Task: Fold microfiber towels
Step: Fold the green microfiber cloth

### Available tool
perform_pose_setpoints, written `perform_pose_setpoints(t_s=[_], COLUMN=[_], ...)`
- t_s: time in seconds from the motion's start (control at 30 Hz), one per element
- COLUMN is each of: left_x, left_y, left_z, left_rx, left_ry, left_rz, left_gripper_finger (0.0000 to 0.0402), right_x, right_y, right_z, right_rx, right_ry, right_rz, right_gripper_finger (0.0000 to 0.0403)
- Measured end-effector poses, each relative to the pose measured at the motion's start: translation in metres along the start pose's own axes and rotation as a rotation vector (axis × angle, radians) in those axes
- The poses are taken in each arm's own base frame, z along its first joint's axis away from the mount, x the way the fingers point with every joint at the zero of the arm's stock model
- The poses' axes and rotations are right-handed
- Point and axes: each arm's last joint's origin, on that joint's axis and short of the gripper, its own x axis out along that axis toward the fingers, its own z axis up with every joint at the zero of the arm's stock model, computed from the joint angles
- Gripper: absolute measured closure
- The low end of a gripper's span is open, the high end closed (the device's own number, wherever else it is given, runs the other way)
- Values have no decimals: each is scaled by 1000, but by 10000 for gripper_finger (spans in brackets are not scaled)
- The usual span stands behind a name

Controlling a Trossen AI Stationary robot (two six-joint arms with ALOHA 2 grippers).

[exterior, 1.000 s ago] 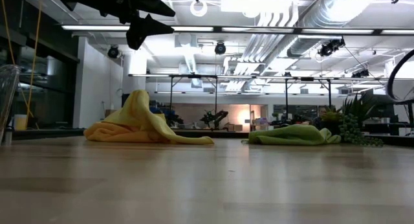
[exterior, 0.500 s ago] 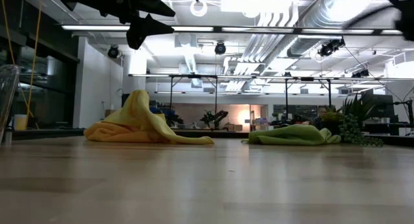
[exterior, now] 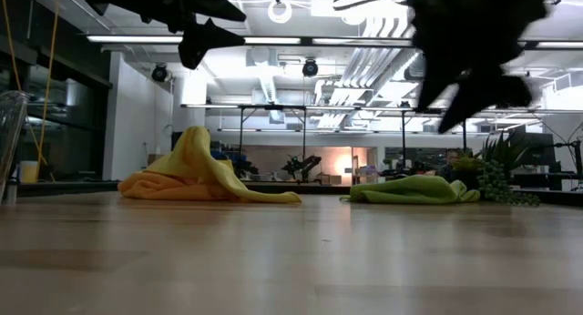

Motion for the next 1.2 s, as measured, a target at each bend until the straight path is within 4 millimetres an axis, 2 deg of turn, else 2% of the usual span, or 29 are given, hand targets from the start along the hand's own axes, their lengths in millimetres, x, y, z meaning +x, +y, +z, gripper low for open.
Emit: perform_pose_setpoints(t_s=[0.13, 0.27, 0.37, 0.53, 0.7, 0.97, 1.07, 1.2], left_x=[-1, -14, -29, -51, -58, -51, -48, -41], left_y=[-2, -9, -14, -17, -18, -16, -15, -13], left_z=[0, 15, 24, 33, 34, 31, 31, 28], left_rx=[6, 26, 53, 61, 57, 27, 27, 22], left_ry=[9, -55, -121, -220, -244, -227, -219, -191], left_rz=[-48, -102, -110, -89, -64, -43, -40, -30], left_gripper_finger=[216, 216, 216, 216, 216, 216, 216, 216], right_x=[28, 39, 34, 9, -4, 2, 3, 19], right_y=[4, 1, -8, -32, -60, -110, -120, -132], right_z=[35, 76, 108, 150, 168, 171, 182, 201], right_rx=[-128, -210, -222, -207, -132, 101, 151, 182], right_ry=[-20, -118, -227, -394, -402, -261, -213, -136], right_rz=[124, 266, 322, 310, 204, -161, -250, -337], right_gripper_finger=[220, 220, 220, 220, 220, 220, 220, 220])
